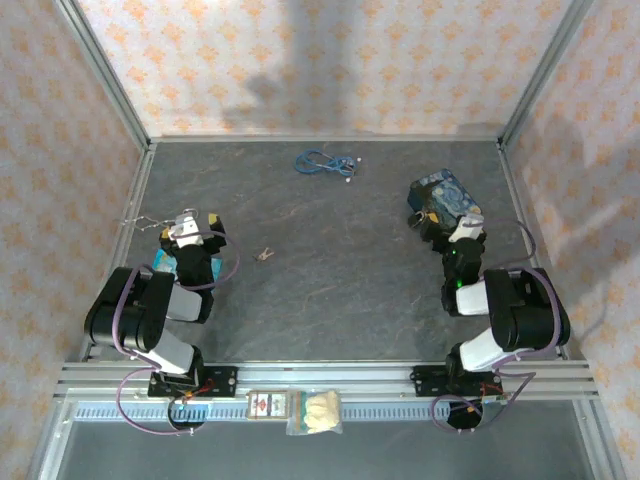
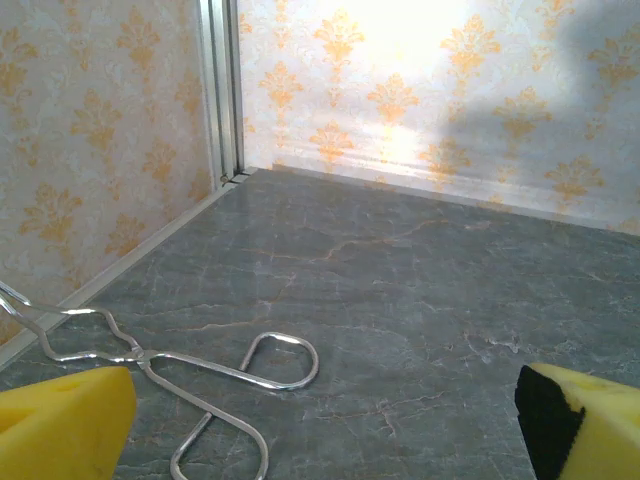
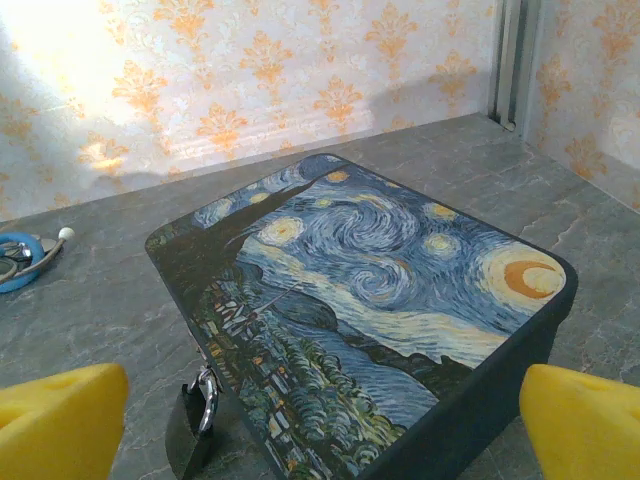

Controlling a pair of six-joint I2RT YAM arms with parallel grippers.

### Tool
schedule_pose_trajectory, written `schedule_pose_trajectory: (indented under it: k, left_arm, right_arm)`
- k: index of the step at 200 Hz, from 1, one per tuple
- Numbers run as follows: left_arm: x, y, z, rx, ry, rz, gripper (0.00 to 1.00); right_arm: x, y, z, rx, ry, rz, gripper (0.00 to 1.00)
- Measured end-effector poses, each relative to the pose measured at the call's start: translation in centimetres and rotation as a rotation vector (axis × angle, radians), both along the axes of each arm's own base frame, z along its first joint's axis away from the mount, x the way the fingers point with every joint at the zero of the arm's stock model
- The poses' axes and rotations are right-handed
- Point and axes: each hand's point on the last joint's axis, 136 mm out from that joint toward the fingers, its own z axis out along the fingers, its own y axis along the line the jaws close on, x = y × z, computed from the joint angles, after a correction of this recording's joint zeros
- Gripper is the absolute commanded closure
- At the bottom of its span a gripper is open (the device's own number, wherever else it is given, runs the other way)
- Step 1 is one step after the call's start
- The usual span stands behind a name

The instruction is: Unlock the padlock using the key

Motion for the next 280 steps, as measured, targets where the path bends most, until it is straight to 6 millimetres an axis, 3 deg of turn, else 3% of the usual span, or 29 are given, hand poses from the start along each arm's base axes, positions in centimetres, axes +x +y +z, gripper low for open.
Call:
schedule_pose_trajectory:
  k: [225, 243, 280]
  left_arm:
    - [-0.1, 0.1, 0.0, -0.005, -0.003, 0.011, 0.01]
    - [-0.2, 0.1, 0.5, 0.001, -0.015, 0.018, 0.01]
    - [0.0, -2.1, 3.8, 0.032, -0.047, -0.001, 0.01]
  right_arm:
    - [-0.2, -0.1, 0.0, -0.006, 0.017, -0.018, 0.0]
    - [-0.1, 0.0, 1.5, -0.011, 0.004, -0.033, 0.0]
    - [0.7, -1.3, 7.5, 0.089, -0.069, -0.149, 0.0]
